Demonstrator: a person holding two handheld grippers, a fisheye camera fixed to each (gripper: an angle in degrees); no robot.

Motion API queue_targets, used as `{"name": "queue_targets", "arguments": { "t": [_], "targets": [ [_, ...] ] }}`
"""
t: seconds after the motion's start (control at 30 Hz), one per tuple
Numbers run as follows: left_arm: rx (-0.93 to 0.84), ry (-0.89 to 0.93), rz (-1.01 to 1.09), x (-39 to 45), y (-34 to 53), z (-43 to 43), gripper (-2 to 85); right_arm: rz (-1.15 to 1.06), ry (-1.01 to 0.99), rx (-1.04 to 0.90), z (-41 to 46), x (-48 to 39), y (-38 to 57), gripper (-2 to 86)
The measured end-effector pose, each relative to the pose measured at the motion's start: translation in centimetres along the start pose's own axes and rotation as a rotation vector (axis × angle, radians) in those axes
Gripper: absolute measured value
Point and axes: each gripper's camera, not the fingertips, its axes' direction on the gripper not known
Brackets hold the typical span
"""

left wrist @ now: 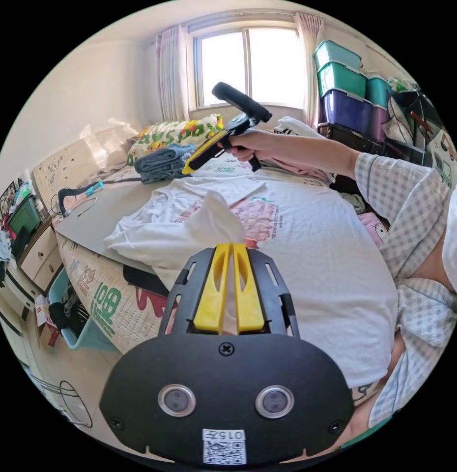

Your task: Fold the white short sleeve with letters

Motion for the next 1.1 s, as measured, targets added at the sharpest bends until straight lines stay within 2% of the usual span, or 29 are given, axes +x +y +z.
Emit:
{"name": "queue_targets", "arguments": {
  "t": [0.07, 0.17, 0.23, 0.3, 0.4, 0.47, 0.57, 0.63, 0.77, 0.87, 0.93, 1.0, 1.1],
  "targets": [
    [-0.010, -0.010, 0.001, 0.1, 0.1, -0.1, 3.4, 0.003, -0.052, -0.049, -0.2, 0.5, -0.3, 1.1],
    [0.095, -0.014, 0.000, 0.4, 1.1, -3.7, 4.9, -0.039, -0.128, -0.025, -2.0, -0.2, -1.8, 6.3],
    [0.133, -0.097, -0.044, 0.2, 2.4, -5.8, 5.5, -0.077, -0.153, -0.015, -2.9, -1.4, -3.7, 8.4],
    [0.109, -0.171, -0.084, -0.2, 3.0, -5.8, 6.2, -0.126, -0.195, -0.008, -3.6, -3.5, -6.8, 9.2],
    [0.077, -0.107, -0.090, -0.7, 3.1, -4.6, 7.2, -0.137, -0.263, -0.026, -3.1, -5.4, -11.3, 9.7],
    [0.014, -0.141, -0.086, -0.6, 2.3, -3.7, 7.3, -0.110, -0.282, -0.036, -2.5, -6.0, -13.7, 9.7],
    [-0.031, -0.245, -0.091, -0.4, 1.9, -3.2, 5.8, -0.076, -0.273, -0.117, -1.2, -6.5, -16.8, 8.3],
    [-0.038, -0.275, -0.082, -0.2, 2.1, -3.5, 3.1, -0.080, -0.255, -0.148, -1.1, -6.7, -17.9, 0.4],
    [-0.033, -0.406, -0.109, 0.2, 3.1, -5.2, 1.5, -0.001, -0.237, -0.022, -4.3, -6.0, -19.7, -0.7],
    [0.019, -0.477, -0.127, 0.6, 3.6, -7.1, 1.4, 0.033, -0.232, 0.005, -5.7, -6.5, -20.9, -0.3],
    [-0.033, -0.462, -0.128, 0.1, 3.5, -6.5, 2.0, 0.014, -0.198, -0.054, -5.5, -7.5, -21.4, 0.9],
    [-0.082, -0.440, -0.128, -0.3, 3.6, -5.5, 2.9, -0.028, -0.160, -0.048, -7.0, -8.6, -21.2, 6.7],
    [-0.081, -0.429, -0.137, -0.8, 4.1, -5.6, 4.3, -0.123, -0.165, -0.012, -11.2, -9.8, -19.4, 9.1]
  ]
}}
